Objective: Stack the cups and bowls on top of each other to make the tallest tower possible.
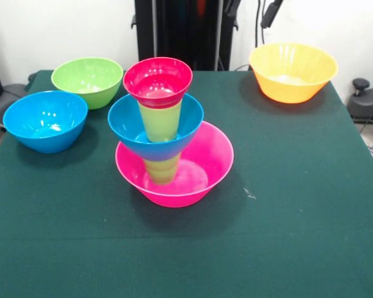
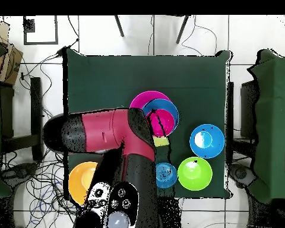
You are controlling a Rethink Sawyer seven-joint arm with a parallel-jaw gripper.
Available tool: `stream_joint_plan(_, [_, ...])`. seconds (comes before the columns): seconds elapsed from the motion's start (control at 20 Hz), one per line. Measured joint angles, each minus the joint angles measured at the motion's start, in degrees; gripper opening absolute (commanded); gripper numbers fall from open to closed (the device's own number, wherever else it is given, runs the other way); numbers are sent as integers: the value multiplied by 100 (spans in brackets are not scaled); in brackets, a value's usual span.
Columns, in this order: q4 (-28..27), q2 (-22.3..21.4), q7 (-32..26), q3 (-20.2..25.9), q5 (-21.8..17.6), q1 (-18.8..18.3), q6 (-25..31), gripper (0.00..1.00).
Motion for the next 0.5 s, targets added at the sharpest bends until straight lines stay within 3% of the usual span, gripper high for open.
stream_joint_plan(0.5, [28,0,0,12,0,-65,-126,100])
